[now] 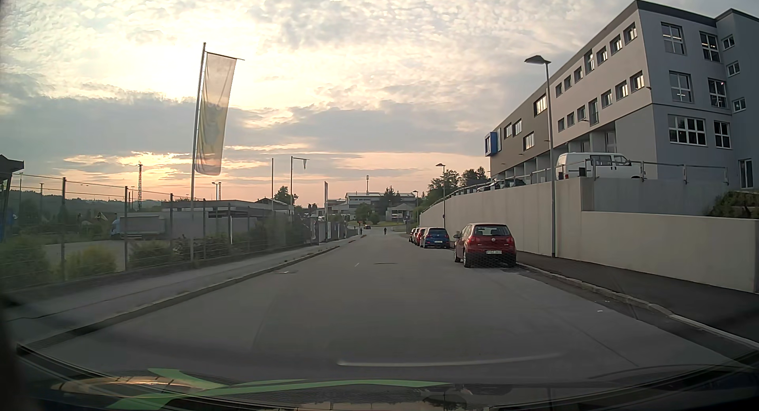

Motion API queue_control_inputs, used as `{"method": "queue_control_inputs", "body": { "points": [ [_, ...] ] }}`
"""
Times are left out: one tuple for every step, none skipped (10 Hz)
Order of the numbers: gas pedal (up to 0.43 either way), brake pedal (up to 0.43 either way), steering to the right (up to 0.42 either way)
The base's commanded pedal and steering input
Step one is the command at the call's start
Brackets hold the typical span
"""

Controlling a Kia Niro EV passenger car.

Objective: Follow the waypoints while adhering to traffic rules and regulations

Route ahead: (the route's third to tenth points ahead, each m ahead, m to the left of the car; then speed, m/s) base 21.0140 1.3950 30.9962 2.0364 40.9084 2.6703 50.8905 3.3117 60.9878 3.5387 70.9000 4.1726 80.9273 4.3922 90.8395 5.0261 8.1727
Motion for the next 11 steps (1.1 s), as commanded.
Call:
{"method": "queue_control_inputs", "body": {
  "points": [
    [0.039, 0.000, -0.022],
    [0.039, 0.000, -0.020],
    [0.039, 0.000, -0.018],
    [0.039, 0.000, -0.018],
    [0.039, 0.000, -0.018],
    [0.039, 0.000, -0.018],
    [0.039, 0.000, -0.018],
    [0.039, 0.000, -0.018],
    [0.039, 0.000, -0.018],
    [0.039, 0.000, -0.018],
    [0.039, 0.000, -0.016]
  ]
}}
